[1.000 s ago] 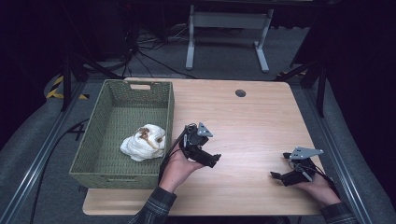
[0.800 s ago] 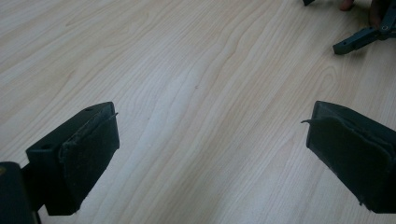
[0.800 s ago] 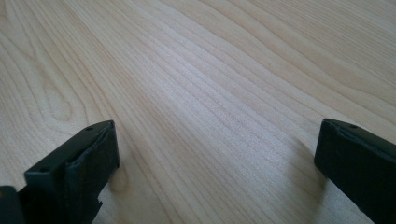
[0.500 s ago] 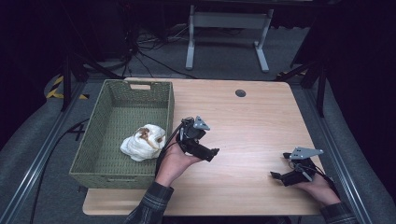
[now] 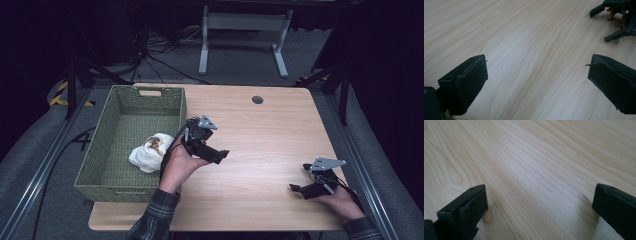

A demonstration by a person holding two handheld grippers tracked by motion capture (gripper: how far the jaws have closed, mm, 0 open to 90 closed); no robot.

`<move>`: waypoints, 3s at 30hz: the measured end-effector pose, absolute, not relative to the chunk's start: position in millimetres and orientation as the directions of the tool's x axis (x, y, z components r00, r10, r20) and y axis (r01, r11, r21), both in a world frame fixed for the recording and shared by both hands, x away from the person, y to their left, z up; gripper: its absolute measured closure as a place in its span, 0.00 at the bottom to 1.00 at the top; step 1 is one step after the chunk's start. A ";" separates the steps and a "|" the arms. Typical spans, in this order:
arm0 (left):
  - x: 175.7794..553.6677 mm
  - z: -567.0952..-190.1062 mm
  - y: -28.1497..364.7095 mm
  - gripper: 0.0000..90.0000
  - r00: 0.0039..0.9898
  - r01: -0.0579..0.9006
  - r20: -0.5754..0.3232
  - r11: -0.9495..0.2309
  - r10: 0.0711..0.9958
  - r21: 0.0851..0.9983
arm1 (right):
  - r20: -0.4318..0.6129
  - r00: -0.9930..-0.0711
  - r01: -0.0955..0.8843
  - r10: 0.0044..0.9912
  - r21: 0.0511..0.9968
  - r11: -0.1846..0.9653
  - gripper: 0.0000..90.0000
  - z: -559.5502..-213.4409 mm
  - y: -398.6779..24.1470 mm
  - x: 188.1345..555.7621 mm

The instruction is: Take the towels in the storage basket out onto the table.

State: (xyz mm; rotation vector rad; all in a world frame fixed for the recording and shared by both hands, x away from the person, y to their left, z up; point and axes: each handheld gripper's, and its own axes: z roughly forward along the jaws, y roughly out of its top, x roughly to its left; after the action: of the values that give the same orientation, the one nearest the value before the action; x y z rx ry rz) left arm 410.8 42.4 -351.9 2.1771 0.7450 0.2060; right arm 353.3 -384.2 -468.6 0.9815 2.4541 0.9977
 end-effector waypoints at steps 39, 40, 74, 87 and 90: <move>413.1 -344.4 135.7 0.04 0.681 0.524 -0.121 -0.365 0.723 0.769 | -0.031 -0.714 0.478 0.699 0.708 0.520 0.00 -468.9 -384.0 353.3; 413.1 -344.4 135.7 0.04 0.681 0.524 -0.121 -0.365 0.723 0.769 | -0.031 -0.714 0.479 0.700 0.708 0.520 0.00 -468.9 -384.0 353.2; 423.0 -392.9 191.6 0.06 0.564 0.611 -0.072 -0.357 0.823 0.706 | -0.030 -0.714 0.479 0.699 0.708 0.519 0.00 -468.8 -384.0 353.2; 428.1 -409.0 184.3 0.08 0.546 0.690 -0.074 -0.398 0.835 0.605 | -0.031 -0.714 0.478 0.699 0.708 0.520 0.00 -468.9 -384.0 353.2; 428.9 -411.4 181.8 0.08 0.553 0.699 -0.059 -0.423 0.831 0.576 | -0.031 -0.714 0.478 0.699 0.708 0.520 0.00 -468.9 -384.0 353.2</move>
State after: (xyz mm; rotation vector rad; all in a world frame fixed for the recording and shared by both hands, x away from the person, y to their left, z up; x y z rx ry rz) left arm 428.9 181.8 -411.4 2.2395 1.2279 0.3166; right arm 353.2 -384.0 -468.9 0.9825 2.4517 0.9999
